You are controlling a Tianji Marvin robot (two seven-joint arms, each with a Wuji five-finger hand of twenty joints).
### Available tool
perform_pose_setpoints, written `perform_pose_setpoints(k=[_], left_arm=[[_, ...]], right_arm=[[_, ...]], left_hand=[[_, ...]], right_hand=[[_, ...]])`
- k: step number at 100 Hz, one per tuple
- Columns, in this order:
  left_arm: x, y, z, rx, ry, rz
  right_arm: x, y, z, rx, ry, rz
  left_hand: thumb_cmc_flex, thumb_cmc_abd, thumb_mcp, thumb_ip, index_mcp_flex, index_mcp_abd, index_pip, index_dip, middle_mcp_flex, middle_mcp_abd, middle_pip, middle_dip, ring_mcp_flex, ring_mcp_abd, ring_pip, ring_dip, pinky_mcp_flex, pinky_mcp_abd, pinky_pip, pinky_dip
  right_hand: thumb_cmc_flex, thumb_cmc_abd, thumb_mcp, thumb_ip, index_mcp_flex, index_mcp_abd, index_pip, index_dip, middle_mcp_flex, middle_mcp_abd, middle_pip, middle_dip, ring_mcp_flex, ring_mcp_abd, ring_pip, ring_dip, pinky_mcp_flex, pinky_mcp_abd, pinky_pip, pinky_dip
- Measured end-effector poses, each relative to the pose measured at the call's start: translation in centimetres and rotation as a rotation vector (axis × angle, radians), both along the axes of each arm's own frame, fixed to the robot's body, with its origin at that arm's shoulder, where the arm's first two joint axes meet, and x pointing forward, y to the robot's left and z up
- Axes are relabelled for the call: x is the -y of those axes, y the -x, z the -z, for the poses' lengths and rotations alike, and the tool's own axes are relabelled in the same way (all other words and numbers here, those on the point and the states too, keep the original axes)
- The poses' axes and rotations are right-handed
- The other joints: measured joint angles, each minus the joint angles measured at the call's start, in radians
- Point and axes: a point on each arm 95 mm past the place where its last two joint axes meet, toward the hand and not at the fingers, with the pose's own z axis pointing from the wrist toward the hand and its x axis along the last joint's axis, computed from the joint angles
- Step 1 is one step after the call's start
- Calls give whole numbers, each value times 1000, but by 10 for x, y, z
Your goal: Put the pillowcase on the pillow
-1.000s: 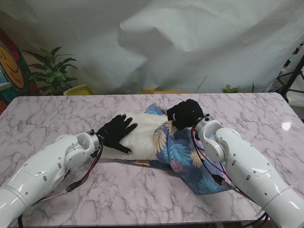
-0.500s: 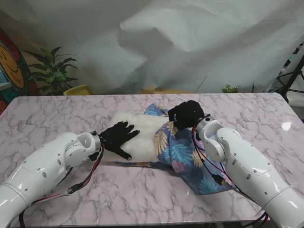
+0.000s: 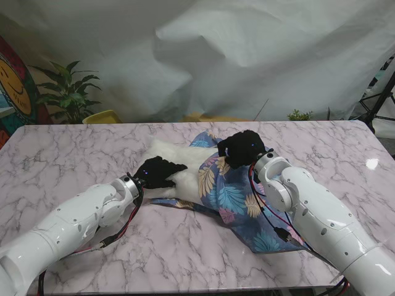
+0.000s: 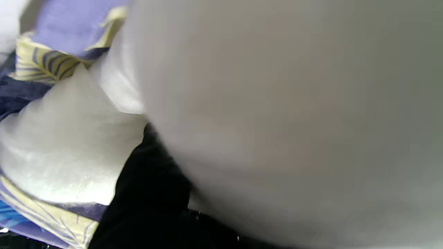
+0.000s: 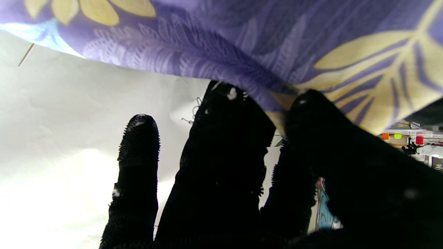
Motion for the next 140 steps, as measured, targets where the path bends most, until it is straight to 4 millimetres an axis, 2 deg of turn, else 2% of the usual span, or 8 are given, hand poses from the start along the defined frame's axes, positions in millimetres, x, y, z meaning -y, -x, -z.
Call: perform_pose_setpoints(k=[9,18,32,75,100,110,120,140], left_arm=[[4,0,-1,-9,17,-1],[6,0,0,-6,48,11],[4,1,1,-16,133,4],[25,27,-6,70,140,91],[32,27,-7,75,172,75],[35,28,-9,74,196,53],[37,28,-7,56,206,38],[40,27,-5,27,207,28]], right_arm=[[-2,1,-1,-7,19,-2],[-3,2,-3,-11,25,-2],[-8,1,-2,0,19,-12],[-32,-9,-8,103,-159,32],[-44,-19,-3,16,-60,89],[-39,-19,0,-11,47,109],[-30,-9,-8,-6,163,123],[-14,20,-33,77,179,219]], left_hand=[[0,20,-78,-1,116,-48,137,13,25,0,177,95,52,-26,169,116,39,-8,136,67],[0,20,-105,-29,127,-52,314,35,64,0,295,117,113,-35,274,168,91,-8,229,102],[1,20,-141,-42,131,-55,489,107,114,-1,425,117,201,-45,365,177,160,-8,336,117],[1,19,-142,-43,145,-49,556,159,165,-2,489,103,275,-52,450,177,211,-8,371,126],[1,19,-142,-43,145,-45,564,171,176,-2,500,96,292,-52,460,177,215,-8,372,136],[1,19,-142,-50,145,-45,564,179,176,-2,500,95,292,-52,460,177,218,-8,372,136],[1,19,-142,-50,145,-45,568,184,176,-2,501,92,292,-54,460,177,221,-8,373,137],[1,19,-142,-50,145,-45,579,195,176,-2,513,84,293,-61,471,178,223,-8,385,138]], right_hand=[[-5,10,-11,1,-5,1,1,-16,-29,2,-3,-11,-17,1,-31,-3,-14,0,-1,0],[-10,13,-15,2,-13,5,4,-19,-51,3,-3,-14,-29,6,-61,-7,-24,0,-4,0],[-12,21,-15,2,-11,5,6,-29,-21,4,36,-16,-1,7,-3,26,9,1,0,12],[-12,21,-8,3,-11,8,13,-10,-11,14,54,0,0,9,61,38,37,1,8,13],[0,45,-14,3,-34,39,15,-8,-38,24,56,-2,-2,18,29,10,22,1,8,13],[-41,81,-39,5,-131,141,-16,-14,-174,58,50,-41,-100,35,-105,-39,-43,1,-7,13],[-222,172,-108,130,-262,332,-280,80,-428,129,-4,-137,-282,103,-274,-122,-145,1,-53,14],[-342,338,-394,156,-471,590,-597,10,-808,302,-65,-241,-640,244,-351,-264,-321,18,-124,14]])
